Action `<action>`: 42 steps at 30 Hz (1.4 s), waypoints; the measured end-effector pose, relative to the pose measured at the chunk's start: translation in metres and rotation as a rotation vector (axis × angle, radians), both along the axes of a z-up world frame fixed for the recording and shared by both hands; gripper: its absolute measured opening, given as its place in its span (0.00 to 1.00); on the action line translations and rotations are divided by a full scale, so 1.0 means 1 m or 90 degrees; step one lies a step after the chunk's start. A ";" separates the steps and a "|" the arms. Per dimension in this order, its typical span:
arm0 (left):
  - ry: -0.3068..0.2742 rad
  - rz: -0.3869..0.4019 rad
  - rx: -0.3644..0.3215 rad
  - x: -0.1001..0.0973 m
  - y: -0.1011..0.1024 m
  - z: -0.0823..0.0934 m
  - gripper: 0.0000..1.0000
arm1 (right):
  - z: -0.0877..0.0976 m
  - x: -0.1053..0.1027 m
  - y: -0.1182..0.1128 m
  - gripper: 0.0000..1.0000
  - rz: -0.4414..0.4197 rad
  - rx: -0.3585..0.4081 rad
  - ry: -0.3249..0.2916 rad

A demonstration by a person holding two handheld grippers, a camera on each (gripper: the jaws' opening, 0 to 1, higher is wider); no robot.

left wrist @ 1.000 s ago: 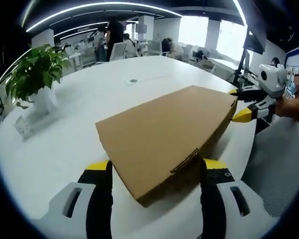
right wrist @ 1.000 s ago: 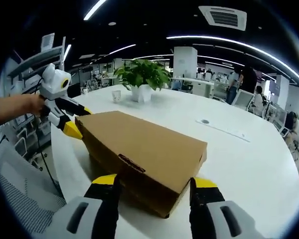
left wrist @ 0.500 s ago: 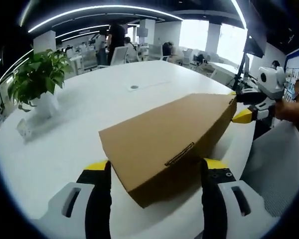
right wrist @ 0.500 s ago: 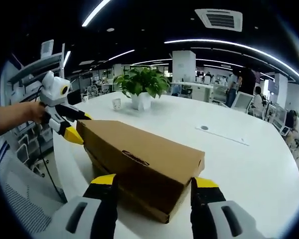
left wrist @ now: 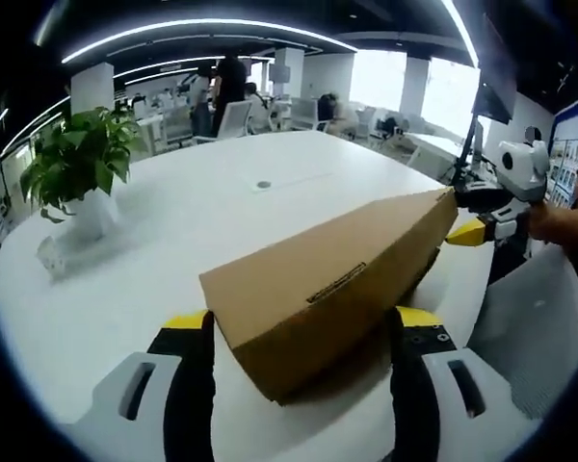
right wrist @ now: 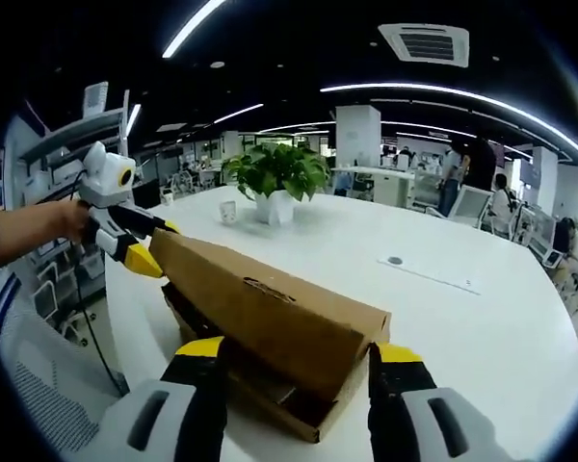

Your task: Operate the shoe box by opening the lid, removing the specified soft item, and placing it in the target area until the item is outside and the box remains undamaged.

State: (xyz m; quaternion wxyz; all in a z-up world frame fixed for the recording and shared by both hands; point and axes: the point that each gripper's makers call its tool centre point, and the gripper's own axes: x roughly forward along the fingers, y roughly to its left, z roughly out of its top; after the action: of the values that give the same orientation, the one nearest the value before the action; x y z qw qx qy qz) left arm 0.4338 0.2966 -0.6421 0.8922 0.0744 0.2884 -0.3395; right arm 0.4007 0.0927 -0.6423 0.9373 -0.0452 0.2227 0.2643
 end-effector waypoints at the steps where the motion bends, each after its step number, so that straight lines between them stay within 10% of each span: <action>1: -0.001 0.002 0.000 0.001 0.000 0.001 0.73 | 0.002 0.001 0.000 0.56 -0.001 0.004 -0.002; 42: -0.047 0.003 -0.004 0.031 -0.005 0.028 0.73 | 0.032 0.037 -0.010 0.48 0.006 -0.019 -0.069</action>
State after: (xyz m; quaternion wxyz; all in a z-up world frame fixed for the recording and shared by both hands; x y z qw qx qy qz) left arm 0.4643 0.2916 -0.6141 0.9032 0.0839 0.2542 -0.3354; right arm 0.4373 0.0830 -0.6106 0.9459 -0.0742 0.1756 0.2626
